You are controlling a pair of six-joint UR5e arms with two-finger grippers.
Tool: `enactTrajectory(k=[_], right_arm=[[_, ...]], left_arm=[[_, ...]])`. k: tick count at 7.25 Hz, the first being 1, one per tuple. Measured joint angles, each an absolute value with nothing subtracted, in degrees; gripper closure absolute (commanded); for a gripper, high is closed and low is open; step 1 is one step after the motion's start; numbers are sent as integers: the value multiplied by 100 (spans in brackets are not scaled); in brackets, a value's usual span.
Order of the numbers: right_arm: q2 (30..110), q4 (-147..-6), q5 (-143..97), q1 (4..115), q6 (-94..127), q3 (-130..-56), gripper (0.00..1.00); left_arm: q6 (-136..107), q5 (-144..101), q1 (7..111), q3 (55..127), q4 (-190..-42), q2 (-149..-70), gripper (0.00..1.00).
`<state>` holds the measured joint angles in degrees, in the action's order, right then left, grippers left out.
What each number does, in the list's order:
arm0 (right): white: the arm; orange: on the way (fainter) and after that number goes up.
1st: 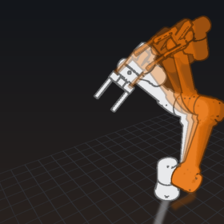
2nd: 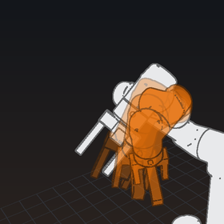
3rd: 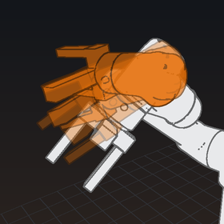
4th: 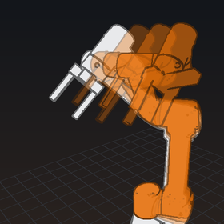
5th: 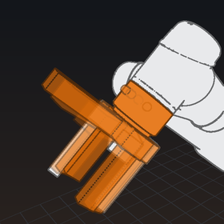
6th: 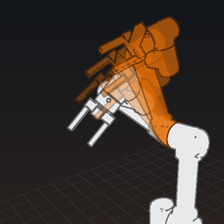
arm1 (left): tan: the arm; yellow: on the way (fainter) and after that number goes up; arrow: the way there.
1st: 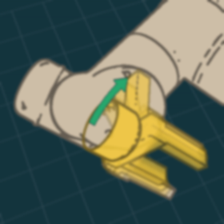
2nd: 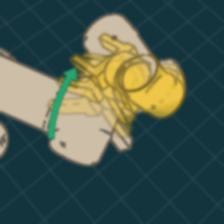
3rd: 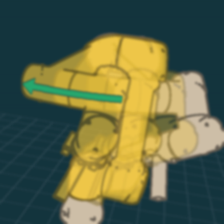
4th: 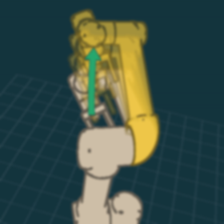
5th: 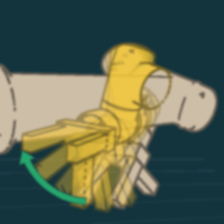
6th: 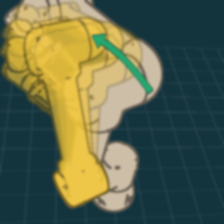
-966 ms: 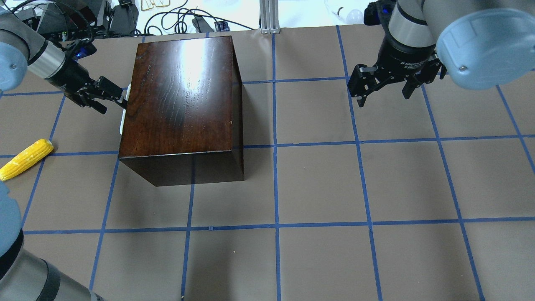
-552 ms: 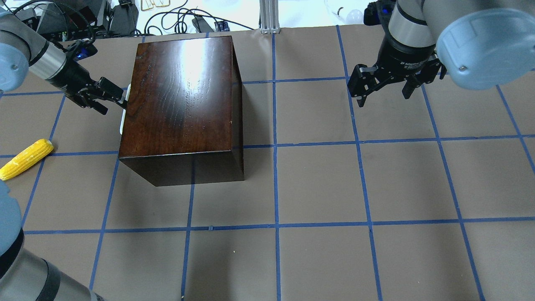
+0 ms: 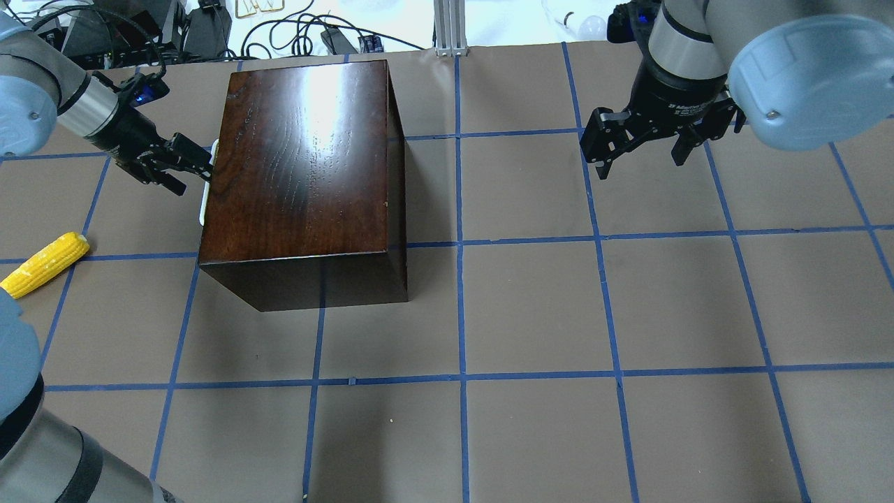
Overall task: Open drawer and put corn inside
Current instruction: 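Hook the left gripper fingers around the white drawer handle, then pull the drawer outward from the cabinet with the left gripper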
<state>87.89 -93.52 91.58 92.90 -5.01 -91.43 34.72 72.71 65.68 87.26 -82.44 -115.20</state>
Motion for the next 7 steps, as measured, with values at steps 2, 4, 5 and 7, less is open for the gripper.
enactTrajectory(k=[2,4,5,7], right_arm=[[8789,-9352,9158,9290,-501,-9142,0],[8789,-9352,9158,9290,-501,-9144,0],[8789,-9352,9158,9290,-501,-9143,0],[8789,-9352,9158,9286,-501,-9144,0]], left_arm=[[3492,7291,6549,8719,-8105,-11537,0],[3746,7320,6524,8707,-7938,-11576,0],[3939,7324,6509,8691,-7921,-11586,0],[4062,7298,6477,8669,-7919,-11592,0]])
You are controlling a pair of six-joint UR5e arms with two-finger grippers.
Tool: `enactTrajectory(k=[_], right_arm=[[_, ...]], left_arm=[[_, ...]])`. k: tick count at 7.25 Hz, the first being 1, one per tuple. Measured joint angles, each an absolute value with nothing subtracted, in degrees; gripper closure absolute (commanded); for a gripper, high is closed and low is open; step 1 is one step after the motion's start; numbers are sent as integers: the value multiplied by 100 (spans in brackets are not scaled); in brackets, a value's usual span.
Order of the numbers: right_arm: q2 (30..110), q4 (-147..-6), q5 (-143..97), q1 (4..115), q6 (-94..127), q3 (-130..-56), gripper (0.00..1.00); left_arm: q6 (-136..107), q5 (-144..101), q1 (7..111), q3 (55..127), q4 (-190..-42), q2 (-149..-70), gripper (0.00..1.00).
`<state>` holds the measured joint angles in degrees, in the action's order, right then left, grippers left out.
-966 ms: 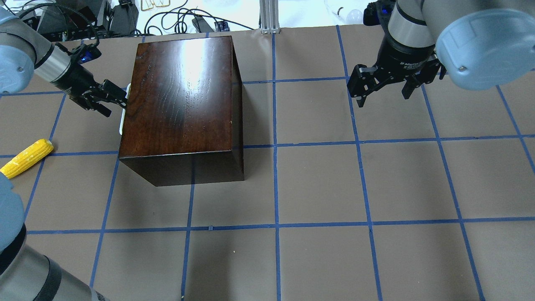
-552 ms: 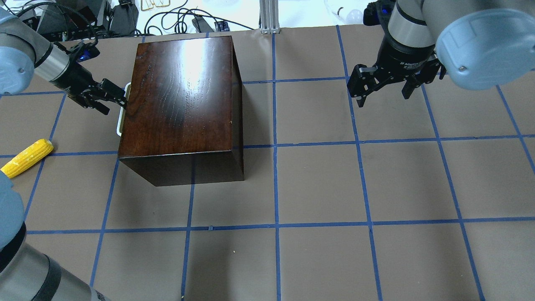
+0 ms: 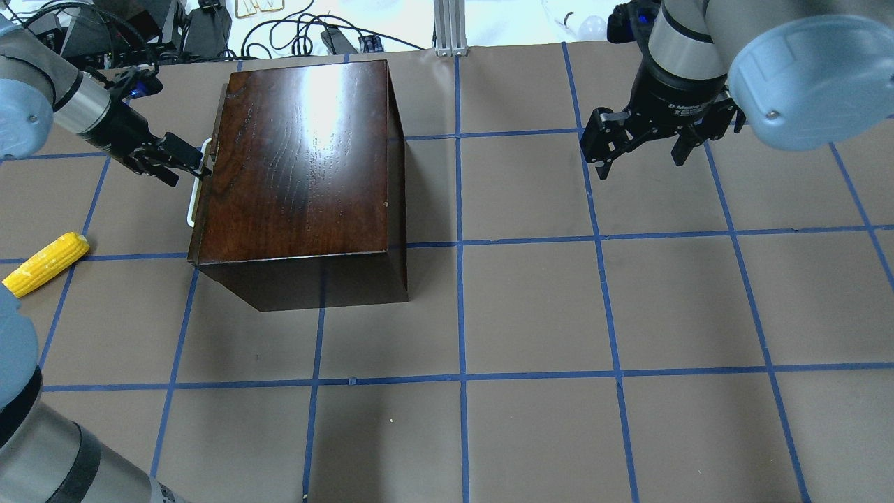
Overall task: Open drawer and put corn inside
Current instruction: 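Pull the drawer outward from the cabinet with the left gripper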
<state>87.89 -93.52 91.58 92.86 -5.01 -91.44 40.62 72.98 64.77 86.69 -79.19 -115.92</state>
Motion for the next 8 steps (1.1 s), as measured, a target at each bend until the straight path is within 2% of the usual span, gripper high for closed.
enactTrajectory(k=[8], right_arm=[[8789,-9352,9158,9275,-501,-9141,0]], left_arm=[[4267,7449,6326,8592,-7925,-11634,0]])
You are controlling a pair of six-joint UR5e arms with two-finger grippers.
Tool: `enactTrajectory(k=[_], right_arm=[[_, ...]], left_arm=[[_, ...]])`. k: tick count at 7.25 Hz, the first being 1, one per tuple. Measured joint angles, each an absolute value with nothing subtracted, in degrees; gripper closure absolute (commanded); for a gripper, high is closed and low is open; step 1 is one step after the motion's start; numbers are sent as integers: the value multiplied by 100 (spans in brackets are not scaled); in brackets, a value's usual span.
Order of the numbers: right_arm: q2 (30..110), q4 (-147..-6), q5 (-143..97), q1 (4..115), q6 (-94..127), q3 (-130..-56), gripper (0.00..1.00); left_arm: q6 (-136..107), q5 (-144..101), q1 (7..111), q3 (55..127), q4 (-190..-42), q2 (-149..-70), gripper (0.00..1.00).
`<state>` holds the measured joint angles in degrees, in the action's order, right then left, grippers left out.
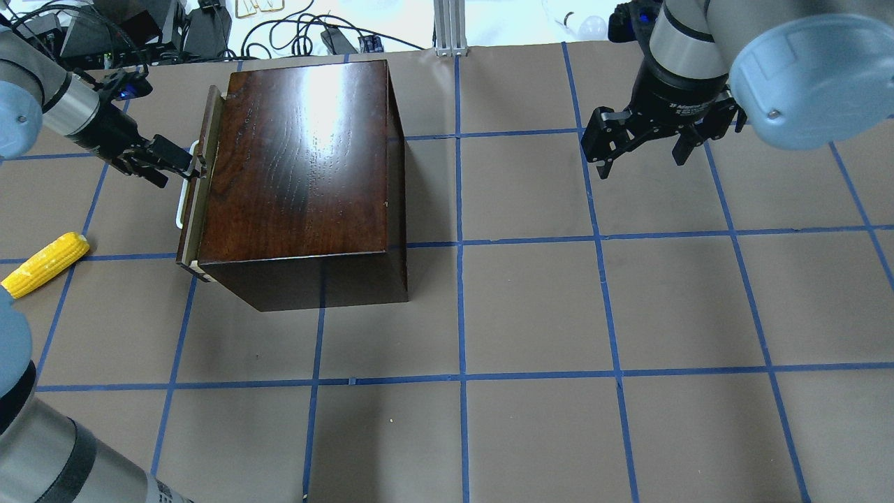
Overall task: Open drawer and put corn inside
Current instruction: 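Pull the drawer outward from the cabinet with the left gripper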
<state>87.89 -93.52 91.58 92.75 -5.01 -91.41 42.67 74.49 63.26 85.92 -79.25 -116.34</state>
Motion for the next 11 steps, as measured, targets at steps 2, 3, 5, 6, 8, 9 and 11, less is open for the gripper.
enactTrajectory(k=[2,3,5,6,8,9,11], right_arm=[[8789,-9352,9158,9283,-501,-9144,0],[8789,-9352,9158,9287,-501,-9143,0],[8789,-9352,9158,9286,-501,-9141,0],[8789,-9351,9158,9283,-501,-9141,0],[8789,-9351,9158,9288,-501,-9141,0],[8789,-9352,9158,9286,-501,-9141,0],[8789,-9352,9158,9282,-501,-9143,0]], left_arm=[[4409,7519,6310,8502,-7928,-11661,0],[4454,7530,6283,8475,-7929,-11689,0],[4597,7533,6142,8430,-7928,-11753,0],[4676,7534,6087,8410,-7928,-11769,0],[4740,7594,6049,8328,-7929,-11782,0],[4794,7617,6042,8290,-7933,-11784,0],[4952,7645,5986,8274,-7946,-11783,0]])
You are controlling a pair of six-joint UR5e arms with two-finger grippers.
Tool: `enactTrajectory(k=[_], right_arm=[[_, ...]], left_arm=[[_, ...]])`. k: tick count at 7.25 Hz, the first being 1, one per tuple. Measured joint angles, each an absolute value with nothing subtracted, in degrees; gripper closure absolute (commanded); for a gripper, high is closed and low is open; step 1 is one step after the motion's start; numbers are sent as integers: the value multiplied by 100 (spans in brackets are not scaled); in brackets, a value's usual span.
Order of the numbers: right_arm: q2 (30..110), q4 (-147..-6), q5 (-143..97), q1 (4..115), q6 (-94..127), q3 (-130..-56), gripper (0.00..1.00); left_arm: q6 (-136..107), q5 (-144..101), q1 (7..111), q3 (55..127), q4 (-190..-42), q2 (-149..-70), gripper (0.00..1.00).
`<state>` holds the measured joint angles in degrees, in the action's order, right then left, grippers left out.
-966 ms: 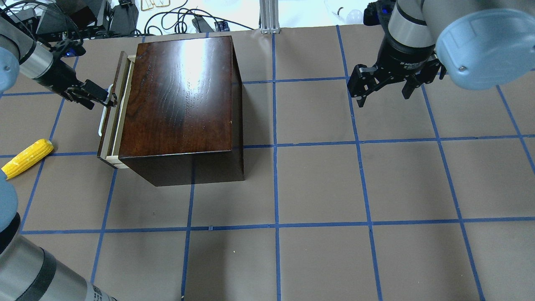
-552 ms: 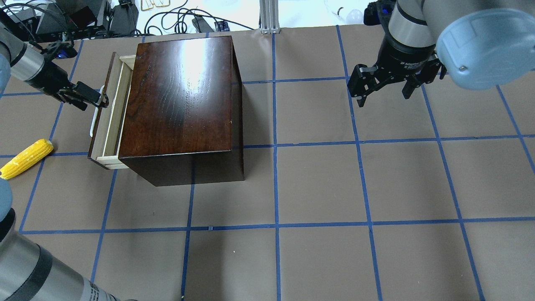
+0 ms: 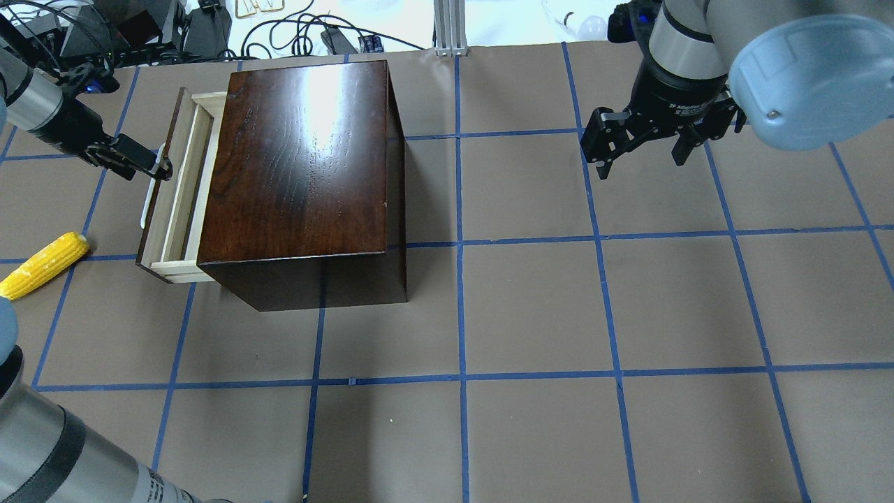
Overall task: Open drawer and put corn inside
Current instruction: 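Pull the drawer outward from the cabinet with the left gripper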
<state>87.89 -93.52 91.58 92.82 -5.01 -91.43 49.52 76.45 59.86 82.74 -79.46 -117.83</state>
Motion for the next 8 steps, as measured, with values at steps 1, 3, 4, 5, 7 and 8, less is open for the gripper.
enactTrajectory(k=[1,3,4,5,7,8], right_arm=[[8789,-9352,9158,9282,-501,-9143,0],[8789,-9352,9158,9288,-501,-9141,0],[8789,-9351,9158,9290,-501,-9141,0],[8789,-9352,9158,9290,-501,-9141,0],[8789,-9352,9158,9287,-501,-9141,0],[8791,-9352,9158,9284,-501,-9141,0]], left_arm=[[5039,7656,5918,8269,-7957,-11784,0],[5178,7676,5854,8260,-7973,-11789,0],[5205,7717,5841,8256,-7967,-11793,0],[5220,7776,5828,8255,-7952,-11796,0],[5296,7824,5817,8253,-7933,-11801,0],[5352,7837,5813,8250,-7929,-11802,0]])
